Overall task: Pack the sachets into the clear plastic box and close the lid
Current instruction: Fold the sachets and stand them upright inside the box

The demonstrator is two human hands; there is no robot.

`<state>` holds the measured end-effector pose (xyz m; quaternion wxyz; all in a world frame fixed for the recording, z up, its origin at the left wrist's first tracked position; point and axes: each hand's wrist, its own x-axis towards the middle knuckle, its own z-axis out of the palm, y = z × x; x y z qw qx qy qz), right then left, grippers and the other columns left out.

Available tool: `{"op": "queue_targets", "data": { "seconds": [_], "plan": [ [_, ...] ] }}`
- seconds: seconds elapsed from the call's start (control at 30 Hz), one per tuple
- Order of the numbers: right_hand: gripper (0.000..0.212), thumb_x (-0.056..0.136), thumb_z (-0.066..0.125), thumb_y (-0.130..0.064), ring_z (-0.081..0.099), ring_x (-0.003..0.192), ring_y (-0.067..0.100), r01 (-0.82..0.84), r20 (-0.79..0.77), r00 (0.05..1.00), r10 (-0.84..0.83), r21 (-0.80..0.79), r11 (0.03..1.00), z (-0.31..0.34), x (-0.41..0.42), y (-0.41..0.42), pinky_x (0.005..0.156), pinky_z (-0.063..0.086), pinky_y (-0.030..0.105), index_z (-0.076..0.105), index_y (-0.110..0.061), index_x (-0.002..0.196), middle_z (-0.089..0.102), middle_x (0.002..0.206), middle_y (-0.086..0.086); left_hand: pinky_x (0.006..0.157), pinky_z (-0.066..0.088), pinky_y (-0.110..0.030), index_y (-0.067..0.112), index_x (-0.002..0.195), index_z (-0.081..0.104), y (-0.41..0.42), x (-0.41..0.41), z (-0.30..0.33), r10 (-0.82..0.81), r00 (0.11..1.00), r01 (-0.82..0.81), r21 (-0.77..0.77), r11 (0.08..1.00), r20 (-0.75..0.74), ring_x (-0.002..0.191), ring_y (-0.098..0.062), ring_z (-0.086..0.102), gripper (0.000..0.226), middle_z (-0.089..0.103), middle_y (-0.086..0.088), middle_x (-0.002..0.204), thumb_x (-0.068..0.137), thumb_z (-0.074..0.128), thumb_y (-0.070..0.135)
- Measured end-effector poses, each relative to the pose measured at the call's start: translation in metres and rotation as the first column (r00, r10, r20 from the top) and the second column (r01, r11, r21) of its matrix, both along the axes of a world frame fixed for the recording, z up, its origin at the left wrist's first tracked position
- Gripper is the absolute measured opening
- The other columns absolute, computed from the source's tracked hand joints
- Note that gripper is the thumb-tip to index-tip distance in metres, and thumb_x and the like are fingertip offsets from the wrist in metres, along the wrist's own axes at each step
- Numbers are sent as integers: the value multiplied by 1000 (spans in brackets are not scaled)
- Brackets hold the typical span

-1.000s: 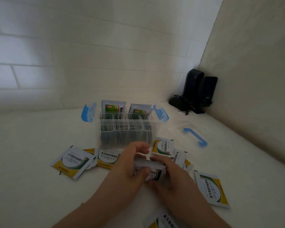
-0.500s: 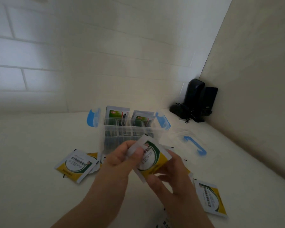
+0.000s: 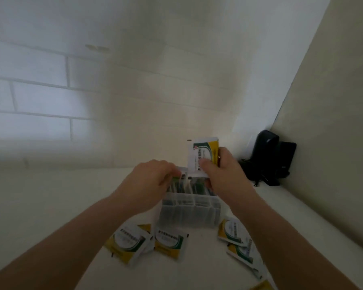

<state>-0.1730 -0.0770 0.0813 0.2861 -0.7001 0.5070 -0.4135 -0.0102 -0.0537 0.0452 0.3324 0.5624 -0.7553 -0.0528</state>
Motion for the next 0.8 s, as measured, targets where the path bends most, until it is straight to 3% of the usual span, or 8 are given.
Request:
{"op": "queue_targets", "data": {
  "seconds": [0.1, 0.23, 0.33, 0.4, 0.47, 0.57, 0.67, 0.8],
  "plan": [
    [6, 87, 51, -22, 61, 79, 25, 40, -102, 994, -30, 102, 994, -12, 21, -27, 70, 54, 39, 50, -17, 90, 63, 94, 10, 112, 21, -38, 28, 112, 59, -14, 12, -7, -128, 964, 98, 138, 986, 232, 110, -12, 51, 32, 62, 5, 119, 95, 33, 21],
    [2, 84, 52, -21, 65, 77, 24, 59, -80, 996, -48, 141, 988, -29, 26, -38, 69, 59, 41, 52, -19, 83, 64, 90, 10, 115, -4, -41, 28, 112, 61, -24, 20, -12, -236, 904, 179, 187, 966, 355, 135, 0, 22, 43, 50, 15, 137, 97, 21, 32],
    [9, 84, 54, -22, 65, 79, 21, 40, -113, 993, -25, 129, 991, -31, 23, -38, 69, 60, 39, 49, -23, 77, 62, 84, 5, 115, -3, -37, 27, 108, 63, -27, 22, -11, -255, 875, 197, 178, 964, 412, 127, -3, 38, 48, 58, 13, 127, 95, 18, 36],
    [8, 83, 55, -23, 66, 82, 22, 17, -127, 992, 3, 149, 989, -31, 22, -37, 73, 59, 42, 50, -22, 77, 64, 87, 6, 117, 2, -33, 22, 93, 66, -26, 21, -11, -213, 890, 192, 92, 977, 403, 104, -6, 55, 55, 67, 6, 106, 91, 14, 40],
    [11, 83, 55, -24, 65, 82, 20, -11, -144, 989, 35, 167, 986, -30, 22, -35, 76, 58, 42, 48, -26, 74, 63, 87, 4, 116, 7, -28, 19, 83, 65, -22, 20, -12, -174, 901, 189, 1, 982, 398, 86, -7, 57, 66, 67, 3, 89, 85, 5, 45],
    [8, 82, 54, -28, 61, 79, 18, -43, -268, 960, 79, 138, 990, -31, 26, -36, 76, 56, 38, 48, -22, 81, 57, 80, 0, 115, 11, -28, 20, 81, 62, -20, 18, -14, -154, 905, 183, -34, 983, 397, 84, -8, 55, 64, 66, 4, 86, 84, 3, 44],
    [14, 81, 54, -26, 50, 65, 10, -55, -387, 914, 120, 173, 983, -28, 30, -37, 60, 44, 26, 49, -16, 88, 53, 76, -1, 113, 14, -28, 22, 72, 54, -19, 16, -12, -125, 907, 154, -41, 987, 402, 81, -11, 54, 58, 64, 1, 79, 79, 0, 44],
    [18, 79, 56, -20, 45, 57, 11, -17, -525, 838, 150, 250, 968, -16, 36, -38, 49, 36, 23, 44, -14, 68, 47, 64, 1, 112, 13, -28, 14, 77, 63, -19, 15, -17, -59, 900, 101, -76, 992, 432, 87, -12, 54, 76, 68, 1, 82, 74, -7, 43]
  ]
}}
